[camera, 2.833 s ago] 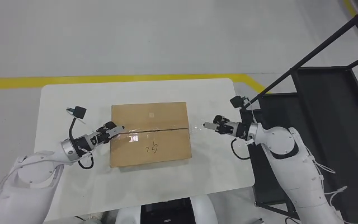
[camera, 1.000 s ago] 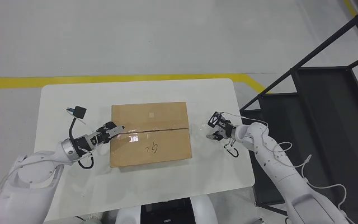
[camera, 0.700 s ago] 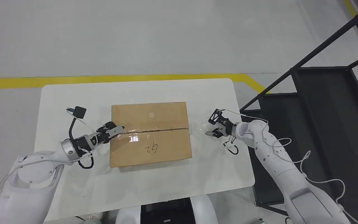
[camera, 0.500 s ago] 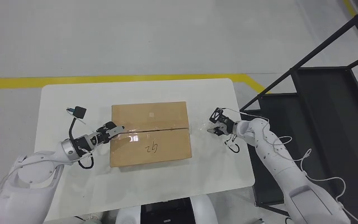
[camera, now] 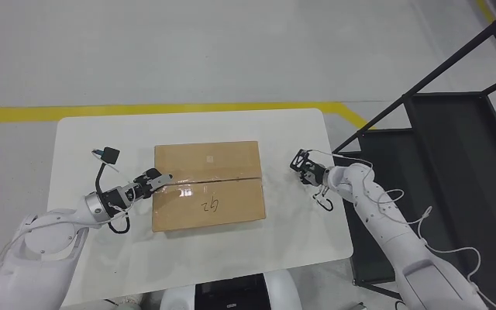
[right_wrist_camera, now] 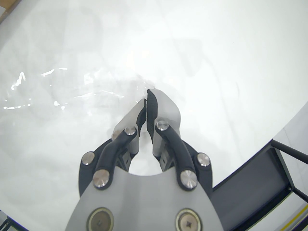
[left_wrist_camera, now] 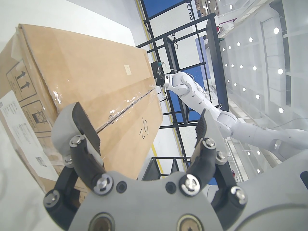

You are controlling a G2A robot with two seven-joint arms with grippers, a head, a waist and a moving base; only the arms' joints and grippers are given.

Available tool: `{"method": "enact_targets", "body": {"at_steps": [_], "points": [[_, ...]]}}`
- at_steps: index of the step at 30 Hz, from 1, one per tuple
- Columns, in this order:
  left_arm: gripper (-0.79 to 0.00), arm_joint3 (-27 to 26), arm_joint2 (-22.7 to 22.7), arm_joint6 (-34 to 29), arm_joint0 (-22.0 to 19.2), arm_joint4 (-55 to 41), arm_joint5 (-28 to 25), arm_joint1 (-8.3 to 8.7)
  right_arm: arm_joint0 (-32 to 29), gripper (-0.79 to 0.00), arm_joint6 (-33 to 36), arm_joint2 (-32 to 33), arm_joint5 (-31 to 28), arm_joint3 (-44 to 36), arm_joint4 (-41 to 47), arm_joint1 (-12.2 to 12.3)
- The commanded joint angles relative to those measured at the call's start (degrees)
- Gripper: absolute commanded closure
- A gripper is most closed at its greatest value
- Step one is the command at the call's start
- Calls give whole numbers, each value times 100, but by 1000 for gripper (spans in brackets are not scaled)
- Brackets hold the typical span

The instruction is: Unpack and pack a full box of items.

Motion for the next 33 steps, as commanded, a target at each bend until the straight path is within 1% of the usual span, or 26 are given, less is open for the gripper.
{"method": "enact_targets", "body": {"at_steps": [1,6,10,13,18,20,22,29,33], "points": [[-785,0,0,0,0,0,0,0,-85,0,-12,124,7,-197,-21,45],[-785,0,0,0,0,0,0,0,-388,0,-49,558,-102,-824,98,175],[-785,0,0,0,0,0,0,0,-680,0,-54,1076,-664,-1295,702,295],[-785,0,0,0,0,0,0,0,-854,0,112,1465,-1124,-1516,1367,374],[-785,0,0,0,0,0,0,0,-993,0,717,1964,-1848,-1784,2430,506],[-785,0,0,0,0,0,0,0,-1027,0,971,2064,-2138,-1801,3016,548],[-785,0,0,0,0,0,0,0,-1046,0,1265,1997,-2149,-1880,3889,595],[-785,0,0,0,0,0,0,0,-823,0,3251,1772,-2115,-2027,7153,922],[-785,0,0,0,0,0,0,0,-729,0,3564,1624,-1803,-2316,7964,1196]]}}
